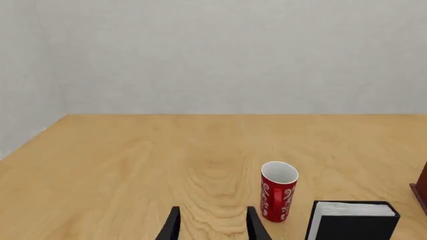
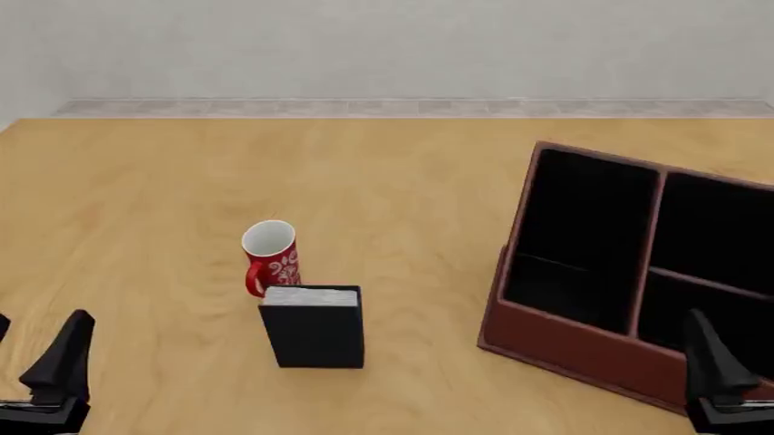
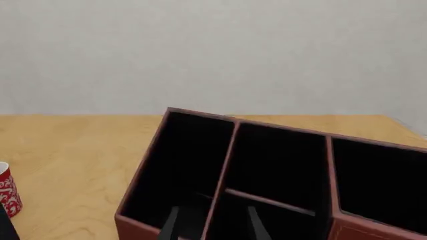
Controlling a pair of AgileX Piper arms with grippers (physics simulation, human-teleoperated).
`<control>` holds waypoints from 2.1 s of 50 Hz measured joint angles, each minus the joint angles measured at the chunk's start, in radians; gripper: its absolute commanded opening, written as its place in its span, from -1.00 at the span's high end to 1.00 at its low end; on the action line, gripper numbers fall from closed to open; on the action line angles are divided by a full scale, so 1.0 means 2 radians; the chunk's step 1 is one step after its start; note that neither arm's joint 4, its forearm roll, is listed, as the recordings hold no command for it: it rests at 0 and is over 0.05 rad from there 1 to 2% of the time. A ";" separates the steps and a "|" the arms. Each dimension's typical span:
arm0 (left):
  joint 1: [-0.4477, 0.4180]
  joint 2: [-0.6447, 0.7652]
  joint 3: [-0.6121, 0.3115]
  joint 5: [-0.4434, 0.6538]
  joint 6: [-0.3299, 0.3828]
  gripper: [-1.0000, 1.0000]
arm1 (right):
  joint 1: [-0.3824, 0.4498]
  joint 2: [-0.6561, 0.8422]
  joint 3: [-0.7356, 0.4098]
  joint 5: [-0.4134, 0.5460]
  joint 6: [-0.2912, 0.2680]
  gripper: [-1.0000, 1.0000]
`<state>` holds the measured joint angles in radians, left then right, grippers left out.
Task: Pick up the book and place it in the left compartment of the caddy.
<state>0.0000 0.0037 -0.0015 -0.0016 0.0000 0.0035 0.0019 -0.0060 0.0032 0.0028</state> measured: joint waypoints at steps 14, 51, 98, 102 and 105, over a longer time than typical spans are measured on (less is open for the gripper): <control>0.000 0.001 -0.001 0.000 0.000 -1.00 | 0.009 0.000 -0.013 0.003 0.010 -1.00; 0.000 0.002 -0.001 0.000 0.000 -1.00 | 0.076 0.105 -0.113 -0.003 0.005 -1.00; 0.000 0.002 -0.001 0.000 0.000 -1.00 | 0.187 0.368 -0.249 -0.041 0.017 -1.00; 0.000 0.002 -0.001 0.000 0.000 -1.00 | 0.198 0.389 -0.269 -0.030 0.020 -1.00; 0.000 0.002 -0.001 0.000 0.000 -1.00 | 0.206 0.403 -0.285 -0.020 0.019 -1.00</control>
<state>0.0000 0.0075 -0.0043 -0.0019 0.0002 0.4151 0.8082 -0.5755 -0.0363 0.0414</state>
